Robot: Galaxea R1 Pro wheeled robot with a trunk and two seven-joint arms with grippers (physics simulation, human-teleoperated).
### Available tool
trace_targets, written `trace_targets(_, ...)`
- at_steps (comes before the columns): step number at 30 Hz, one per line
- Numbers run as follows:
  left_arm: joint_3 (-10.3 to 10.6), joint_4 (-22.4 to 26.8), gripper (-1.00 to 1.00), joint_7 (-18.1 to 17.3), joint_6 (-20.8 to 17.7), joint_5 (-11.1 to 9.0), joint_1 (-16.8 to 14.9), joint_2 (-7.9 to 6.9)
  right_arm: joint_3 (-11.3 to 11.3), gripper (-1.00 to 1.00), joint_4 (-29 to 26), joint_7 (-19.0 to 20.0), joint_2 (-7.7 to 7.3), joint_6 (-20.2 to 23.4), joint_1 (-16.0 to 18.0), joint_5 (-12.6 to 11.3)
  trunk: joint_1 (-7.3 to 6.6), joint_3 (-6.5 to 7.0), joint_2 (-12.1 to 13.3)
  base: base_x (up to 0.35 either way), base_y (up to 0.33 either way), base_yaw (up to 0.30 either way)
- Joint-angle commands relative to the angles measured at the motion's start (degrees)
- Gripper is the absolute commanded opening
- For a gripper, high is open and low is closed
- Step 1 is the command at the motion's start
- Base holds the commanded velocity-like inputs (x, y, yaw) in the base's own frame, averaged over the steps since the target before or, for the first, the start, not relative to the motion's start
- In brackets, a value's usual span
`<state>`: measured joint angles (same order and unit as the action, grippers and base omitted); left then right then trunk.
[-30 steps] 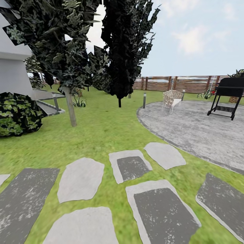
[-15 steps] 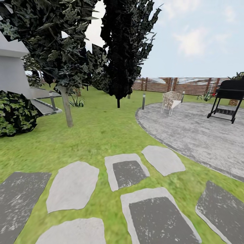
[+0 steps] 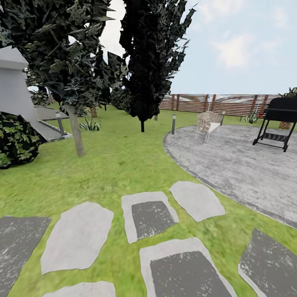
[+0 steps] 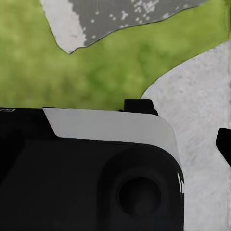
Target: Take the three Easter eggs out of the wicker basket on the lawn in the garden, then place them on the lawn next to a single tree (choose any tree) so that all three eggs are next to the same tree and none are left in the basket.
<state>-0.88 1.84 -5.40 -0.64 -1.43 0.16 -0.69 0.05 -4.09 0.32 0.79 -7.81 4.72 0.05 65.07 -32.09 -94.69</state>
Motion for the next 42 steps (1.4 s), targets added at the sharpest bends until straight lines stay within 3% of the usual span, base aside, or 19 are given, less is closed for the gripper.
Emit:
trace_targets(1, -0.08, 0.09, 1.0, -0.19, -0.07, -0.15, 0.02, -0.02, -0.02, 1.0, 0.05, 0.03, 0.01, -0.19, 0.03, -0.03, 0.03, -0.05, -0.02, 0.282, -0.18, 0.01)
trace_targets(16, -0.11, 0.09, 1.0, -0.29, -0.07, -0.15, 0.02, -0.02, -0.03, 1.0, 0.05, 0.03, 0.01, -0.19, 0.04, -0.06, 0.03, -0.05, -0.02, 0.282, -0.18, 0.213)
trace_targets(42, -0.08, 0.09, 1.0, -0.32, -0.07, -0.15, 0.02, -0.03, 0.04, 1.0, 0.05, 0.03, 0.01, -0.19, 0.02, 0.04, 0.03, -0.05, -0.02, 0.294, -0.143, 0.007)
